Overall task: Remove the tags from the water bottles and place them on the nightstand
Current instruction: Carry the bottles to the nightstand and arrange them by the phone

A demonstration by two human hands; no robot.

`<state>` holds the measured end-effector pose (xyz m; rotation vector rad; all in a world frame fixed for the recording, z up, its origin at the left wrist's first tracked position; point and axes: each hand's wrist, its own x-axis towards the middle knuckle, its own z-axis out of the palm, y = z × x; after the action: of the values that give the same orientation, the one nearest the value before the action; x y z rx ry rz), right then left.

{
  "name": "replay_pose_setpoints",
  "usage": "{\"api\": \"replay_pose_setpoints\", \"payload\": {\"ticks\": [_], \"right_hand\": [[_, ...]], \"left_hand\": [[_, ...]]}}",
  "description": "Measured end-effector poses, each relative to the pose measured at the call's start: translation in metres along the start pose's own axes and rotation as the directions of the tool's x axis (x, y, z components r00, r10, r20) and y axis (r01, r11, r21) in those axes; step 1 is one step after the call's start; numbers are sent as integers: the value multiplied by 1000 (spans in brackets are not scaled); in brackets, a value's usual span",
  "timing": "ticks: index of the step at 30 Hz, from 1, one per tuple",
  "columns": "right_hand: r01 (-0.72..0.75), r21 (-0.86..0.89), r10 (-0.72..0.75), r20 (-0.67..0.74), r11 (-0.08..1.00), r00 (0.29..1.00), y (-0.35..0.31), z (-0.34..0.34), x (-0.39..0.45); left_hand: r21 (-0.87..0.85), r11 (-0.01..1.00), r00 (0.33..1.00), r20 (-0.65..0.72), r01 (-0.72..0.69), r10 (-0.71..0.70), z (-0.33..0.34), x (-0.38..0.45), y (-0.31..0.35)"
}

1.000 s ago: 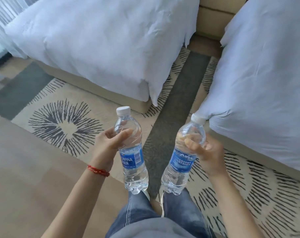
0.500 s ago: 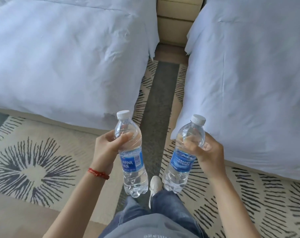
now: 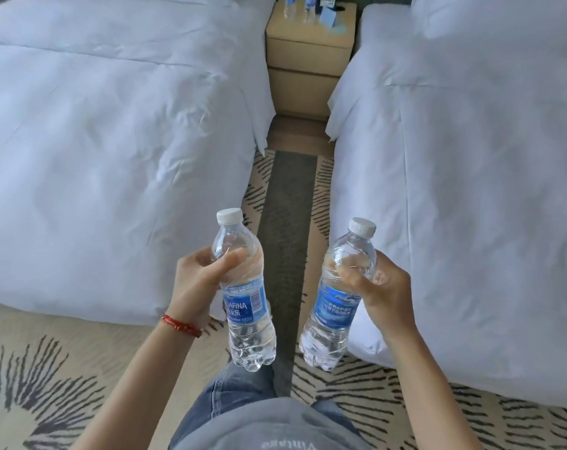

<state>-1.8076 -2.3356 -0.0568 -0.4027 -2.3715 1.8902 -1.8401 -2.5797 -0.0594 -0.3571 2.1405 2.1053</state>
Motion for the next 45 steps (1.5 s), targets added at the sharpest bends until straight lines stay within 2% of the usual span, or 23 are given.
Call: {"api": "replay_pose_setpoints", "payload": {"ticks": [10,17,29,36,45], "right_hand": [[44,-63,-51,-116,997,992,-51,53,204],[33,-37,-38,-154,999,987,-64,63,318],[69,-37,-72,-86,997,994,-80,39,560],[33,3,-32,-63,999,998,-99,28,691],[12,36,-11,-40,999,999,-105,51,850]], "left_hand": [[2,994,991,71,-112,112,12,219,79],[22,997,993,95,-79,77,45,336,111],[19,998,995,77,-63,61,149,542,165],[-48,989,989,41,-142,144,197,645,209],[-57,995,996,41,-83,85,233,807,228]]}}
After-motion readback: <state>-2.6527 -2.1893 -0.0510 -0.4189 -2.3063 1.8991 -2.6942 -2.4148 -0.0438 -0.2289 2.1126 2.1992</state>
